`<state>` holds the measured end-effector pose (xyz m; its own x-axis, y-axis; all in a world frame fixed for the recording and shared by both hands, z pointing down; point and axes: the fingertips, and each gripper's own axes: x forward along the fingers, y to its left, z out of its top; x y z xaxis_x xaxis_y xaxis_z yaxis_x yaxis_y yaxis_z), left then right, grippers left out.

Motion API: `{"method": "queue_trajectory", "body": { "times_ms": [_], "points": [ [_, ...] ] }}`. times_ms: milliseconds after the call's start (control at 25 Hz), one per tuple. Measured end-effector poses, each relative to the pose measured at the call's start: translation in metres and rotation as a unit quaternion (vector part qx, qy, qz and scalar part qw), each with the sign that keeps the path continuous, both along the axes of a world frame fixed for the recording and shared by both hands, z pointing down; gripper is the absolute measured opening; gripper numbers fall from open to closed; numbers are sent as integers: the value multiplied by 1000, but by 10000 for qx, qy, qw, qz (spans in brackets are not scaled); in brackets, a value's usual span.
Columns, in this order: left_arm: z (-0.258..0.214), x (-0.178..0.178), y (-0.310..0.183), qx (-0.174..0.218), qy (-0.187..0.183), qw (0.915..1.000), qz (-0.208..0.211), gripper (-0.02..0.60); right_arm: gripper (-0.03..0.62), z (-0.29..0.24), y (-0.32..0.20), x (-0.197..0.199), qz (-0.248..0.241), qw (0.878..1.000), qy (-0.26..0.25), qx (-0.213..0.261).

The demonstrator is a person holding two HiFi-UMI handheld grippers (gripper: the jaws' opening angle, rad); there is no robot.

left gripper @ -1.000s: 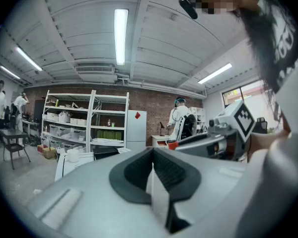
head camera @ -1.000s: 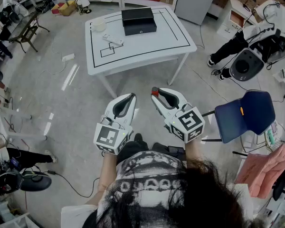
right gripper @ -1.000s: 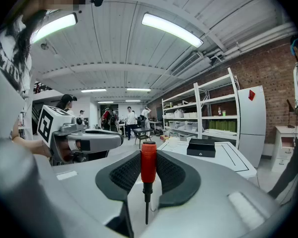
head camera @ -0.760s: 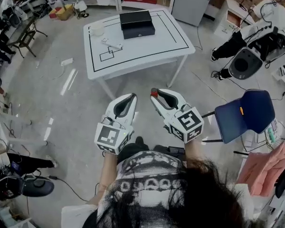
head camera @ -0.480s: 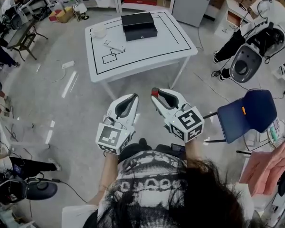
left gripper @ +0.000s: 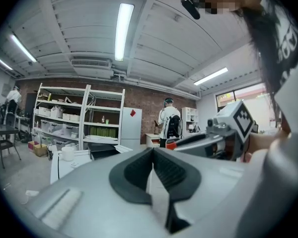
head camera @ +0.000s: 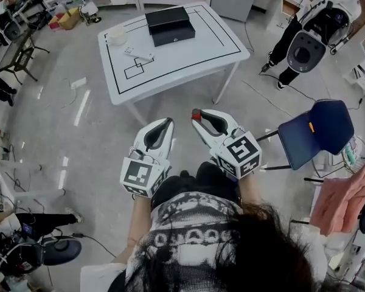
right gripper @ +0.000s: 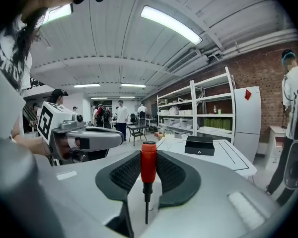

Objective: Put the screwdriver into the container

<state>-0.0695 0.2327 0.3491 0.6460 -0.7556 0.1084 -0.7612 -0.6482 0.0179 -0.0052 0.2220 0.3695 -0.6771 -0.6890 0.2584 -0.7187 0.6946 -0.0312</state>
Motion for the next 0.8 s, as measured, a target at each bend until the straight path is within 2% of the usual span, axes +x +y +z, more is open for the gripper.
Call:
{"method": "queue_trajectory", "body": {
  "times_ms": [320, 680, 800],
  "points": [
    [12, -1, -30, -155, 36, 9999, 29, 0, 101, 13, -31, -2, -24, 9998, 64, -160],
    [25, 11, -110, -309, -12, 9994, -156, 0, 102, 21, -111, 5, -280, 9994, 62, -177],
    [20, 20, -146, -209, 33, 9994, -273, 0, 101, 19, -145, 14, -374, 9992, 75, -154]
  ]
}}
